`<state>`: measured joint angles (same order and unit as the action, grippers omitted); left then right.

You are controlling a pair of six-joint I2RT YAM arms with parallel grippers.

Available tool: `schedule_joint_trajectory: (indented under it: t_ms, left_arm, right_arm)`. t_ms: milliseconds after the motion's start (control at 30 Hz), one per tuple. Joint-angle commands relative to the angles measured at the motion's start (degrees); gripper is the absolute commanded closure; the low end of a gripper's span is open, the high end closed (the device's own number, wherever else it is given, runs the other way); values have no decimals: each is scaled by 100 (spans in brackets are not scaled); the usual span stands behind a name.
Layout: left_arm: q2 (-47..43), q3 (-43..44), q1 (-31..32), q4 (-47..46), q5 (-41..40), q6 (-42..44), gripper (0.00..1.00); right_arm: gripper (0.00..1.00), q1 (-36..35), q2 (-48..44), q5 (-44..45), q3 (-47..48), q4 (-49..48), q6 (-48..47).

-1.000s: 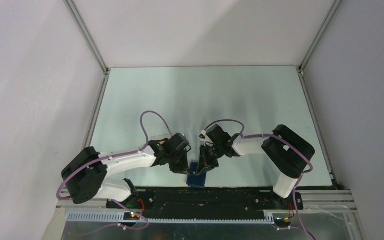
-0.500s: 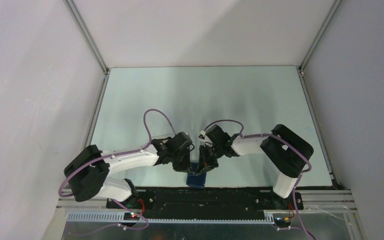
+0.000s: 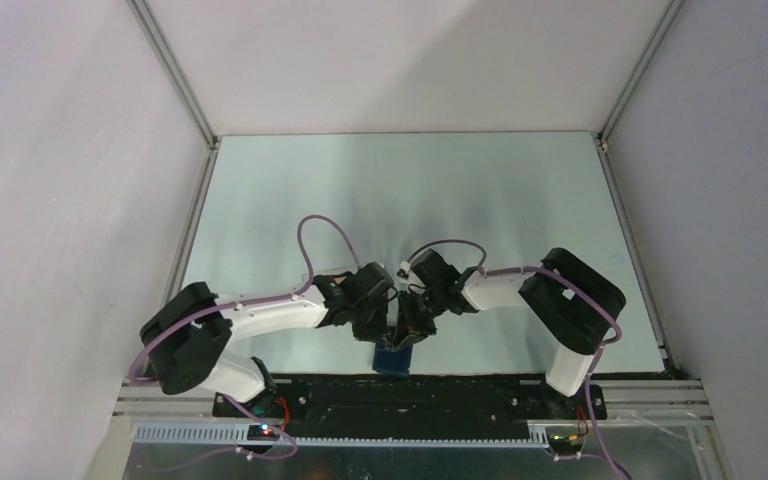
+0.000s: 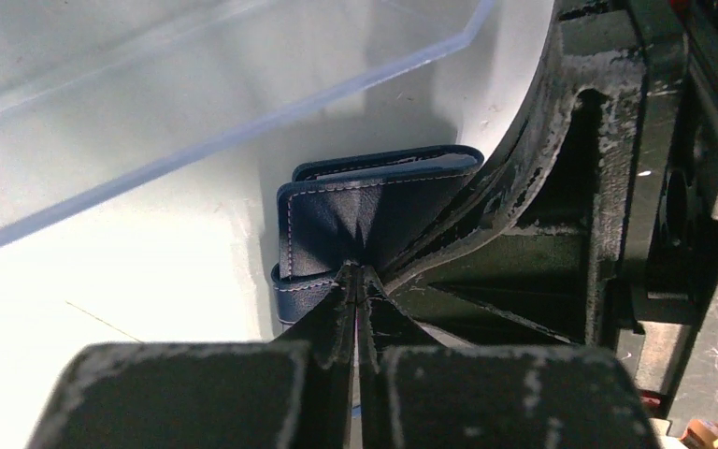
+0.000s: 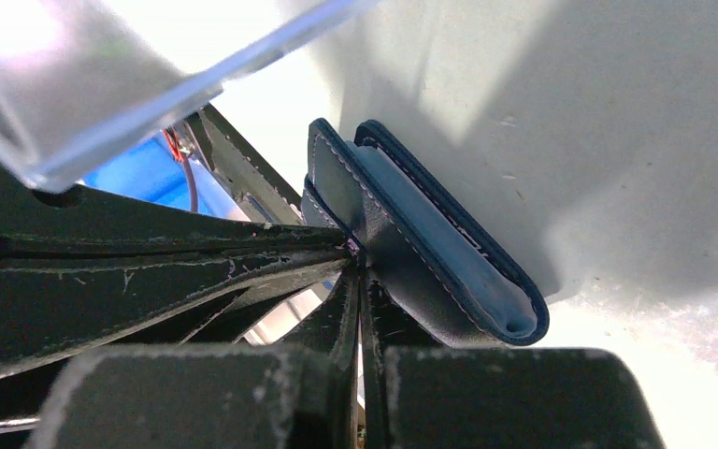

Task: Put the credit cards into the card holder
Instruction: Close the card holder at the corner of the board.

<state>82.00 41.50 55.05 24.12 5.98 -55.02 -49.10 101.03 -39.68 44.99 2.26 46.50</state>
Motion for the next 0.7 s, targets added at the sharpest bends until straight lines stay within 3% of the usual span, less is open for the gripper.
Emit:
schedule_joint_trajectory:
  t_ms: [0, 167, 500, 667]
  left_arm:
    - [125, 82, 99, -41, -60, 1, 100]
    - [60, 15, 147, -38, -86, -47, 100]
    - [-929, -12, 152, -21, -724, -144, 98]
    - [-873, -122, 152, 0, -553, -158, 100]
  right_arm:
    - [100, -107, 255, 447, 34, 113, -134]
    - [100, -109, 306, 461, 36, 128, -149]
    - [100, -134, 324, 514, 36, 162, -186]
    - [100, -143, 358, 513, 36, 154, -192]
